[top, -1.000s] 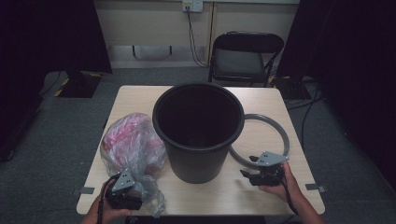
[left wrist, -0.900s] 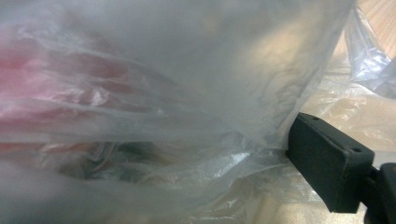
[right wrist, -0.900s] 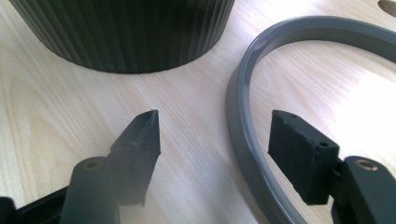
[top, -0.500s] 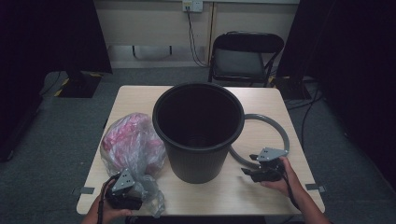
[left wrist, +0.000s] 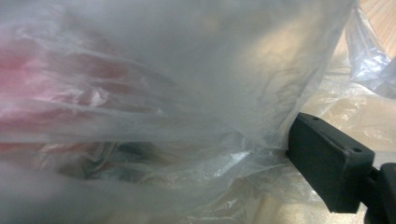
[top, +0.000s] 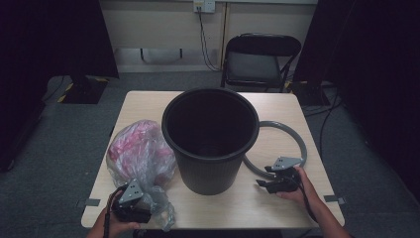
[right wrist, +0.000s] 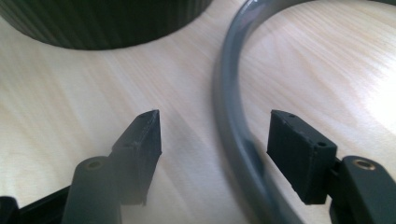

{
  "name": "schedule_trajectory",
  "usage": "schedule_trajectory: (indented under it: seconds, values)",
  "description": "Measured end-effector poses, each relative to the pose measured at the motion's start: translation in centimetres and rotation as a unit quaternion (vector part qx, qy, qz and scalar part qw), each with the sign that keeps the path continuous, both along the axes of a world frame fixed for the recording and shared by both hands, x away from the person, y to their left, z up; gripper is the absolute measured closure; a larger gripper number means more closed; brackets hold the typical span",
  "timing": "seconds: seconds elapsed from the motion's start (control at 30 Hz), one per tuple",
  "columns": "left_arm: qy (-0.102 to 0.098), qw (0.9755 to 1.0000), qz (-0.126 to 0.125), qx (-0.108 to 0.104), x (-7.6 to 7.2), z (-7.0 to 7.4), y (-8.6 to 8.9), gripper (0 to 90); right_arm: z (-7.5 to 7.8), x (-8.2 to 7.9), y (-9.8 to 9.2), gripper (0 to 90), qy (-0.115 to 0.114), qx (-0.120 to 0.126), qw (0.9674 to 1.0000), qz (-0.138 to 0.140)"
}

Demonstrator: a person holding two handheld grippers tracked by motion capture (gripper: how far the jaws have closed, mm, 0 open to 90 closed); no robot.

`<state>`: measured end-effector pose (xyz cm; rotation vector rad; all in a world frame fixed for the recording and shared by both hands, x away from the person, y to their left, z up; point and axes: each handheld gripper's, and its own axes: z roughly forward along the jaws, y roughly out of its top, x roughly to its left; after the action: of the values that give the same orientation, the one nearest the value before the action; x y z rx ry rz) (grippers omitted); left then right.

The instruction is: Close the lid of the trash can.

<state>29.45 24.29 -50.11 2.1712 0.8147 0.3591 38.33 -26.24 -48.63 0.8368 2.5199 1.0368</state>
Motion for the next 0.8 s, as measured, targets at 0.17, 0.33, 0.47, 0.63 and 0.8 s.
schedule_trajectory:
  seconds: [0.17,0.33,0.47,0.63,0.8]
  values:
    - [0.0,1.0,-0.001,0.0,0.0,0.0,0.0,20.7,-0.4,1.3,-0.2,36.7,0.024,0.005,0.9997,-0.009]
    - [0.0,1.0,-0.001,0.0,0.0,0.0,0.0,20.7,-0.4,1.2,-0.3,47.2,0.021,0.012,0.9997,-0.002]
    - [0.0,1.0,-0.001,0.0,0.0,0.0,0.0,20.6,-0.4,1.0,-0.3,57.8,0.018,0.013,0.9997,0.005]
    - [0.0,1.0,-0.002,0.0,0.0,0.0,0.0,20.6,-0.3,0.8,-0.4,72.5,0.019,0.013,0.9997,0.01]
    - [0.0,1.0,-0.003,0.0,0.0,0.0,0.0,20.7,-0.3,0.5,-0.2,77.9,0.015,0.007,0.9998,0.014]
